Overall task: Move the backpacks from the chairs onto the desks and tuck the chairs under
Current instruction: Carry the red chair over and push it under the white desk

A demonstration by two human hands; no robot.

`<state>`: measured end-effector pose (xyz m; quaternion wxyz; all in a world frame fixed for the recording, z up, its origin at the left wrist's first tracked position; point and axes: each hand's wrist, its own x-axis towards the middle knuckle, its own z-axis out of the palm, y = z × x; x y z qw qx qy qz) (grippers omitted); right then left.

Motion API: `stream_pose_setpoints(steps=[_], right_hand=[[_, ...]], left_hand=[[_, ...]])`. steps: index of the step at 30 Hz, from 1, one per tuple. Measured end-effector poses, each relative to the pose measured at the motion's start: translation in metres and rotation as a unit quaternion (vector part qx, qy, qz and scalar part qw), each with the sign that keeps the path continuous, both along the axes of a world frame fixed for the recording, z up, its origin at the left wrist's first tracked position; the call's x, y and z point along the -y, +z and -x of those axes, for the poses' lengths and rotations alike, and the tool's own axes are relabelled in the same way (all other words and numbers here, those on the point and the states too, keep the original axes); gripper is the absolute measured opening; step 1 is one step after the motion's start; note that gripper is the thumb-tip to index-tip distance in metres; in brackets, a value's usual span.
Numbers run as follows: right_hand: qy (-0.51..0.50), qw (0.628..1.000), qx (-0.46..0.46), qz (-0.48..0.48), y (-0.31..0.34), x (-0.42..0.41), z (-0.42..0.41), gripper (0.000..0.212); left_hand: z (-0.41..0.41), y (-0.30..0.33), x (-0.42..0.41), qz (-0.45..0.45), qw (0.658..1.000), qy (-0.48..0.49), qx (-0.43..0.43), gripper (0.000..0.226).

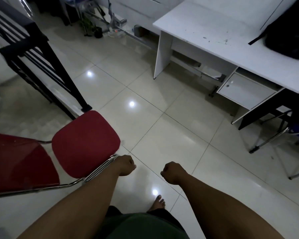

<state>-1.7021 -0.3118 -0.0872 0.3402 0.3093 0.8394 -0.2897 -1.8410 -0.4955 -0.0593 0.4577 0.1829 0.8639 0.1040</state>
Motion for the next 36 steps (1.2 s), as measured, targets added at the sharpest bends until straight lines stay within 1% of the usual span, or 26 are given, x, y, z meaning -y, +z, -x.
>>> stream_pose_setpoints(steps=[3, 7, 10, 15, 18, 22, 24, 32, 36], right_hand=[[-0.020, 1.000, 0.005, -0.006, -0.002, 0.035, 0.014, 0.039], [-0.057, 0.998, -0.002, 0.000, -0.006, 0.095, 0.040, 0.032], [-0.081, 0.996, -0.021, 0.011, -0.008, 0.142, 0.061, 0.034], [-0.073, 0.997, -0.026, 0.007, -0.003, 0.197, 0.084, 0.034], [-0.078, 0.996, -0.030, -0.005, 0.002, 0.214, 0.088, 0.031], [-0.067, 0.997, -0.029, -0.018, 0.004, 0.223, 0.082, 0.031], [-0.059, 0.998, -0.023, -0.024, 0.003, 0.223, 0.075, 0.030], [-0.026, 0.999, -0.009, -0.025, 0.005, 0.239, 0.062, 0.034], [-0.007, 1.000, -0.015, -0.017, 0.009, 0.260, 0.075, 0.033]], left_hand=[[0.024, -0.023, 0.037, -0.013, 1.000, -0.008, 0.001, 0.030], [0.051, -0.002, 0.082, -0.024, 0.999, -0.040, -0.005, 0.028], [0.074, -0.001, 0.115, -0.034, 0.998, -0.045, -0.010, 0.027], [0.100, -0.001, 0.156, -0.031, 0.999, -0.029, -0.019, 0.029], [0.100, -0.001, 0.178, -0.031, 0.999, -0.022, -0.004, 0.028], [0.087, -0.010, 0.201, -0.044, 0.999, 0.012, 0.022, 0.028], [0.079, -0.011, 0.208, -0.045, 0.998, 0.013, 0.031, 0.028], [0.061, -0.007, 0.237, -0.043, 0.998, 0.033, 0.033, 0.027], [0.067, -0.004, 0.256, -0.057, 0.997, 0.046, 0.031, 0.016]])
